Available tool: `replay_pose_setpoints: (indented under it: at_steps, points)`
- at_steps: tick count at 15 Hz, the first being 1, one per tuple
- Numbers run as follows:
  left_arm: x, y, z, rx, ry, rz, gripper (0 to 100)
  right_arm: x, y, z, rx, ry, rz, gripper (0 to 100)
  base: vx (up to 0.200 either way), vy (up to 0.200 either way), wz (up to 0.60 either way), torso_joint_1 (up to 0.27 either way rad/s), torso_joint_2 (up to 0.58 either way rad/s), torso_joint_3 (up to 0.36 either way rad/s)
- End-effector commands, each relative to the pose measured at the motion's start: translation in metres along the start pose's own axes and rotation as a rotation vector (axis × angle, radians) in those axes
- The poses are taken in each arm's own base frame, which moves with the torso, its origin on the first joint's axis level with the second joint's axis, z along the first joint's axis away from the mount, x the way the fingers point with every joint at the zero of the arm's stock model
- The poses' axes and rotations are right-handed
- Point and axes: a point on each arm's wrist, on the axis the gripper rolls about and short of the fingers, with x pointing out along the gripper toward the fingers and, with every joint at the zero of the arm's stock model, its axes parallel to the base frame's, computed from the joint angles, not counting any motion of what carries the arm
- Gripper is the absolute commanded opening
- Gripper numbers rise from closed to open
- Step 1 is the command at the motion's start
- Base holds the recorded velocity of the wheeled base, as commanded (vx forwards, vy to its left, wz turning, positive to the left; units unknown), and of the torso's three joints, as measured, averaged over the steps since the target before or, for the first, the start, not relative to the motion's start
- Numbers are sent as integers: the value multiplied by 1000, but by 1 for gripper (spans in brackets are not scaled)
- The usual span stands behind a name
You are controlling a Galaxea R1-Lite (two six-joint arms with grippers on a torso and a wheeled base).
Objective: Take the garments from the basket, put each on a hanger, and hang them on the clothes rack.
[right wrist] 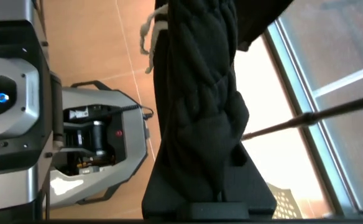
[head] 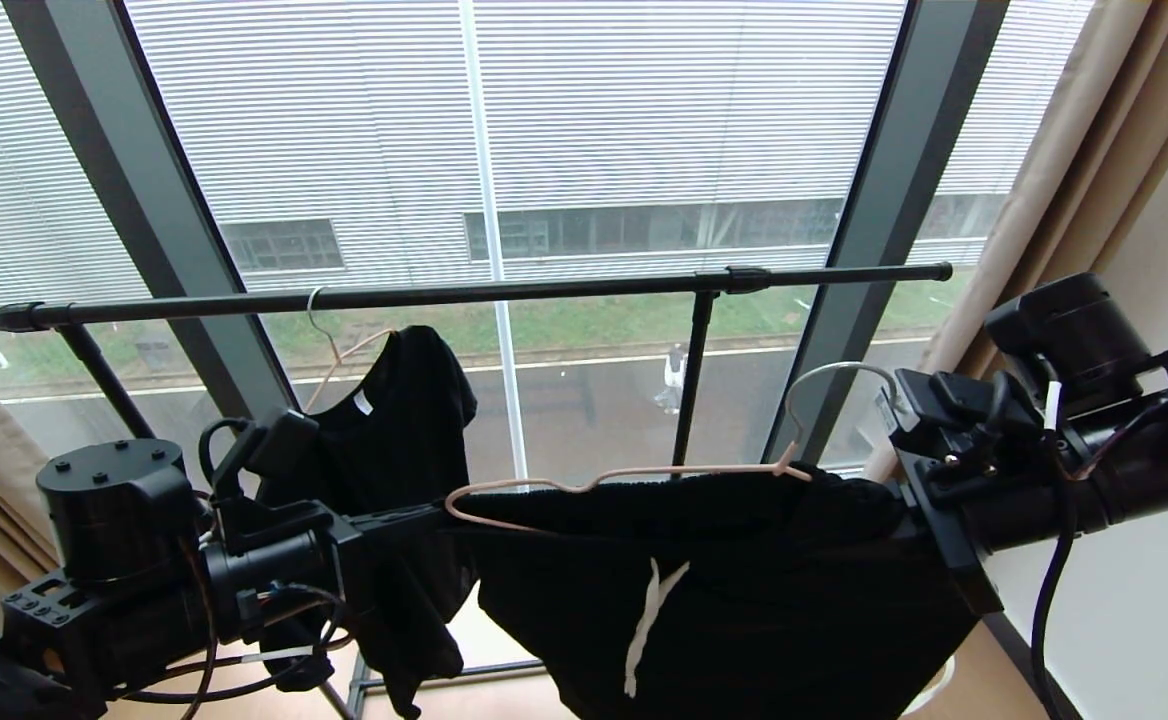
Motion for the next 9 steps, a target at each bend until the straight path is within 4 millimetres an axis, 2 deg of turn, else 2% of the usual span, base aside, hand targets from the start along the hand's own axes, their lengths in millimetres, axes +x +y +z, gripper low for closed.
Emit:
replay_pose_setpoints:
  at_steps: [1, 9]
  points:
    - [-1, 1, 1, 1, -6, 4, 0, 2, 1, -4, 9, 24, -2, 0, 0, 0, 0, 0, 0, 0]
    - [-3, -2, 3, 8, -15, 0, 0, 17, -6, -17, 38, 176, -69, 0, 0, 0, 0, 0, 0, 0]
